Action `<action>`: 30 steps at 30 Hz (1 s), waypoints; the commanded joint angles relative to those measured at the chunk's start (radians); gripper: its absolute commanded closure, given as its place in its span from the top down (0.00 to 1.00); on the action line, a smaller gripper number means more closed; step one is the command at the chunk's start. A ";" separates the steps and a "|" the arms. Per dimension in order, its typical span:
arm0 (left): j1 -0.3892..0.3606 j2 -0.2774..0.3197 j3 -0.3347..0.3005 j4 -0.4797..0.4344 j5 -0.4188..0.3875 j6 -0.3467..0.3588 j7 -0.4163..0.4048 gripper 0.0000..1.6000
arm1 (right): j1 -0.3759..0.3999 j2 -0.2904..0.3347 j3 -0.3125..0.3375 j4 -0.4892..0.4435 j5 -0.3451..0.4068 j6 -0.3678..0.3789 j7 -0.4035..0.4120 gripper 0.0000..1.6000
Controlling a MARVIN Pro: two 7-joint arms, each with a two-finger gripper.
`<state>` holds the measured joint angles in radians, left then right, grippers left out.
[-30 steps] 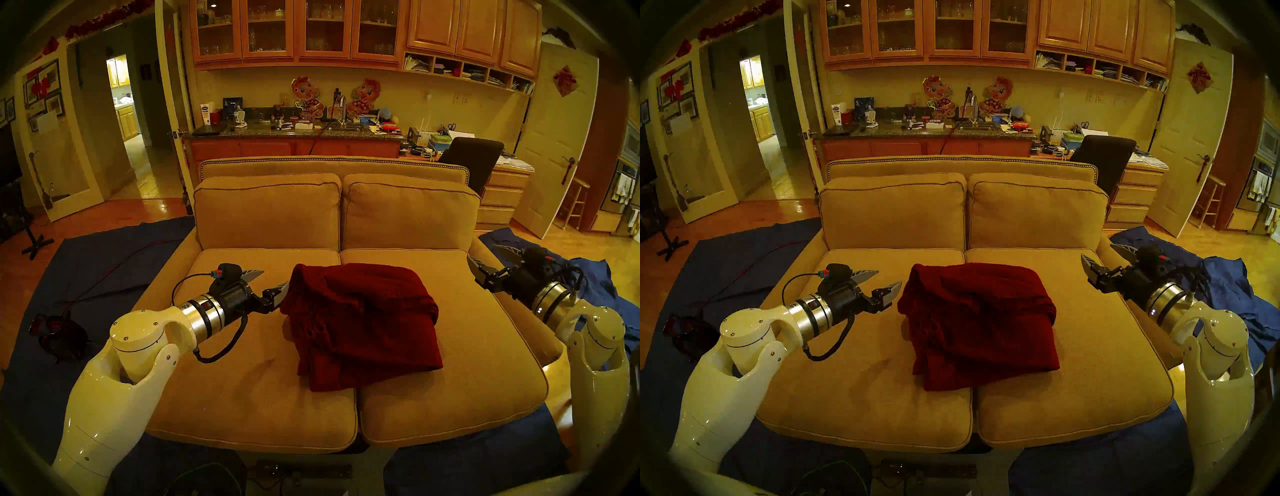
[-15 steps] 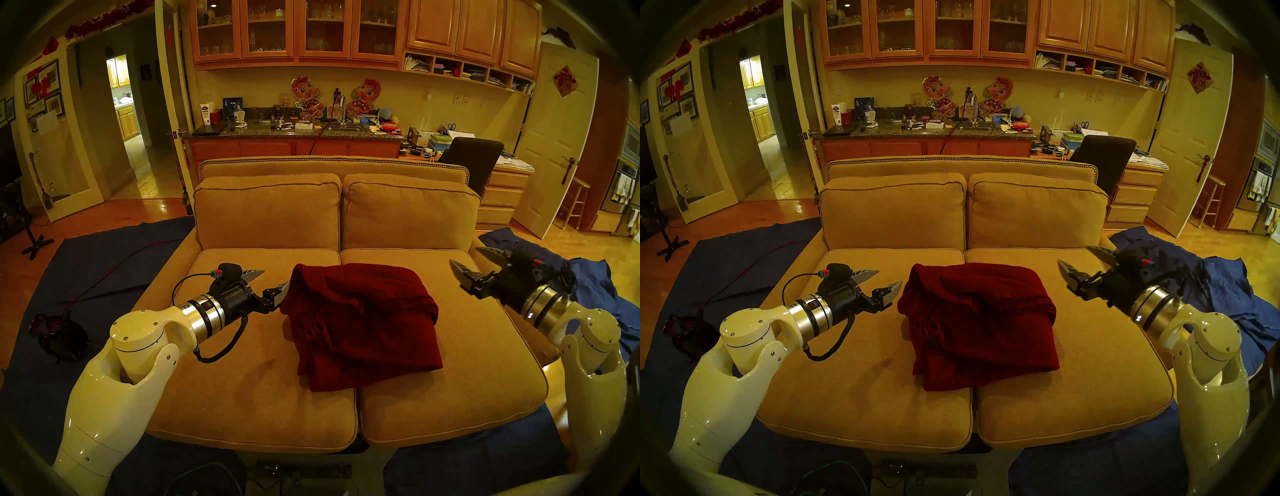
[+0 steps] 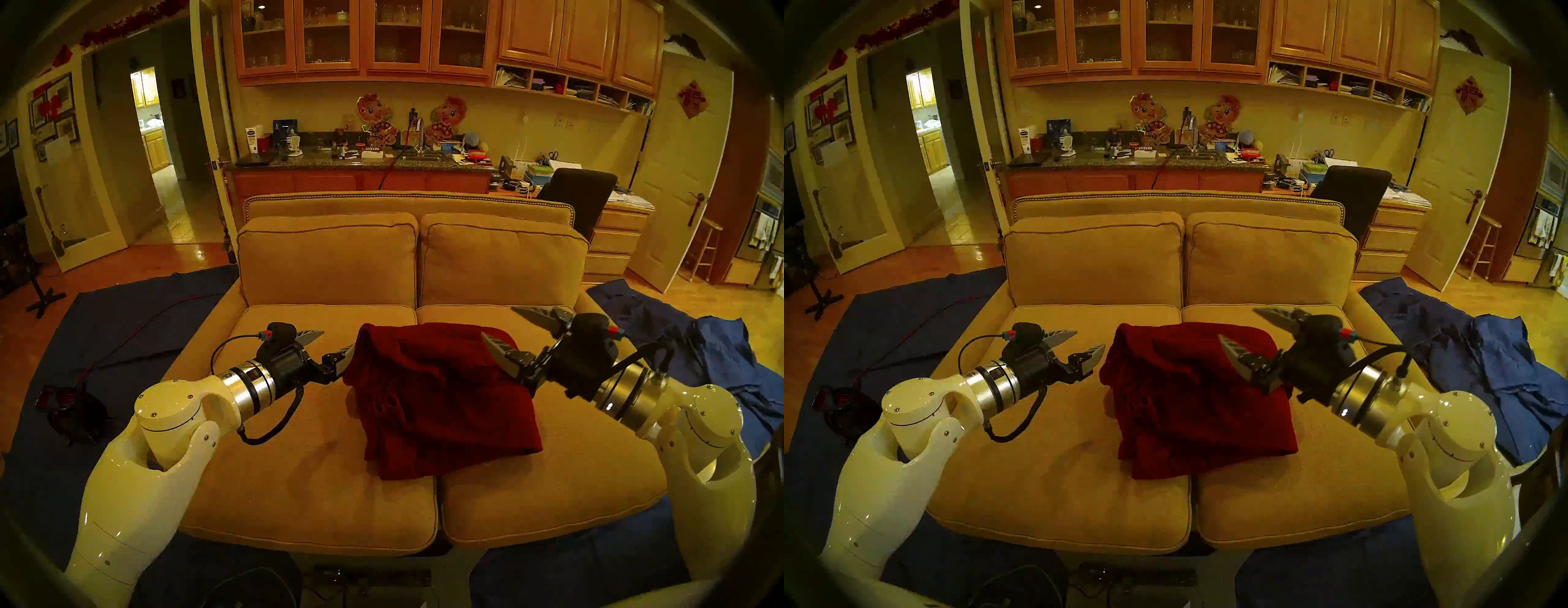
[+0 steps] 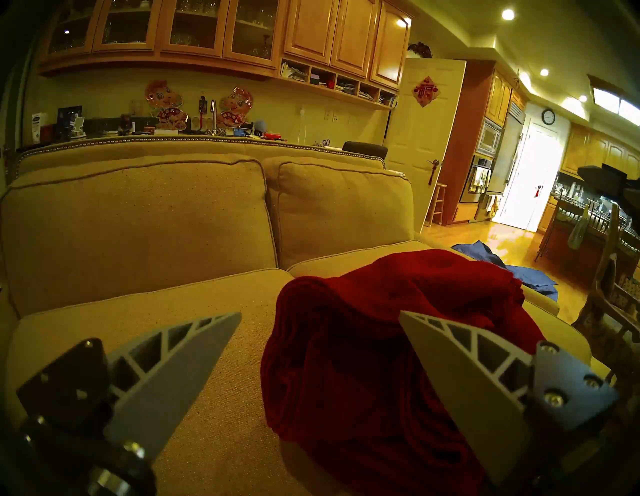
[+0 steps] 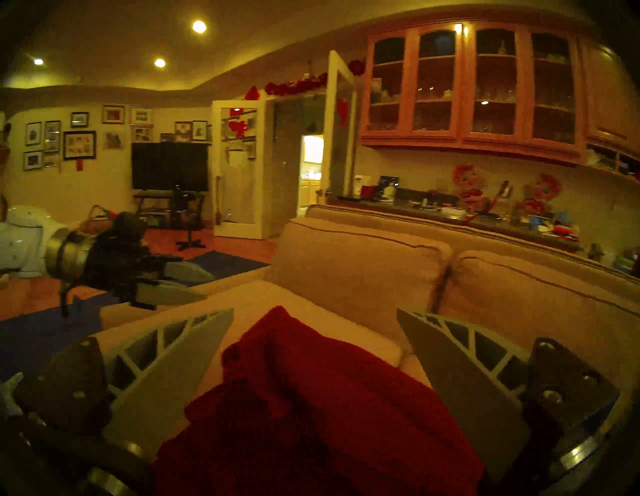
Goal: Fold the blanket in half twice
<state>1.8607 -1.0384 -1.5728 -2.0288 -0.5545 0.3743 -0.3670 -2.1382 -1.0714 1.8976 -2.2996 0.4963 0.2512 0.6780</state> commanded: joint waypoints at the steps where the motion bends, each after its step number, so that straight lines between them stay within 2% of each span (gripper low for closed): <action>1: -0.008 0.003 -0.004 -0.011 0.003 -0.004 0.000 1.00 | -0.054 -0.011 -0.069 -0.039 -0.043 0.009 -0.015 1.00; 6: -0.008 0.002 -0.004 -0.011 0.004 -0.004 0.000 1.00 | -0.061 -0.024 -0.116 -0.014 -0.069 0.017 -0.031 1.00; 9: -0.008 0.002 -0.005 -0.011 0.004 -0.004 -0.001 1.00 | -0.038 -0.023 -0.156 0.027 -0.103 0.010 -0.048 1.00; 14: -0.008 0.001 -0.005 -0.011 0.005 -0.004 -0.001 1.00 | 0.008 -0.023 -0.198 0.085 -0.115 0.024 -0.059 1.00; 15: -0.008 0.001 -0.005 -0.011 0.005 -0.004 -0.001 1.00 | 0.018 -0.022 -0.208 0.096 -0.120 0.033 -0.064 0.96; 18: -0.008 0.001 -0.005 -0.011 0.006 -0.004 -0.001 1.00 | 0.041 -0.022 -0.234 0.125 -0.142 0.034 -0.077 0.95; 20: -0.008 0.001 -0.005 -0.011 0.006 -0.004 -0.002 1.00 | 0.063 -0.024 -0.252 0.154 -0.148 0.030 -0.079 0.91; 21: -0.008 0.000 -0.005 -0.011 0.006 -0.004 -0.002 1.00 | 0.079 -0.024 -0.264 0.167 -0.155 0.033 -0.081 0.73; 22: -0.008 0.000 -0.005 -0.011 0.006 -0.004 -0.002 1.00 | 0.087 -0.024 -0.271 0.173 -0.158 0.037 -0.083 0.67; 26: -0.008 0.000 -0.006 -0.011 0.007 -0.003 -0.002 1.00 | 0.123 -0.017 -0.312 0.196 -0.195 0.064 -0.100 0.58; 27: -0.008 0.000 -0.006 -0.011 0.007 -0.003 -0.002 1.00 | 0.132 -0.018 -0.321 0.204 -0.204 0.066 -0.106 0.53; 30: -0.008 0.000 -0.006 -0.011 0.007 -0.003 -0.003 1.00 | 0.157 -0.024 -0.344 0.227 -0.229 0.070 -0.123 0.49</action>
<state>1.8605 -1.0405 -1.5750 -2.0291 -0.5493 0.3745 -0.3703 -2.0647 -1.0957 1.5945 -2.0947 0.3116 0.3124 0.5814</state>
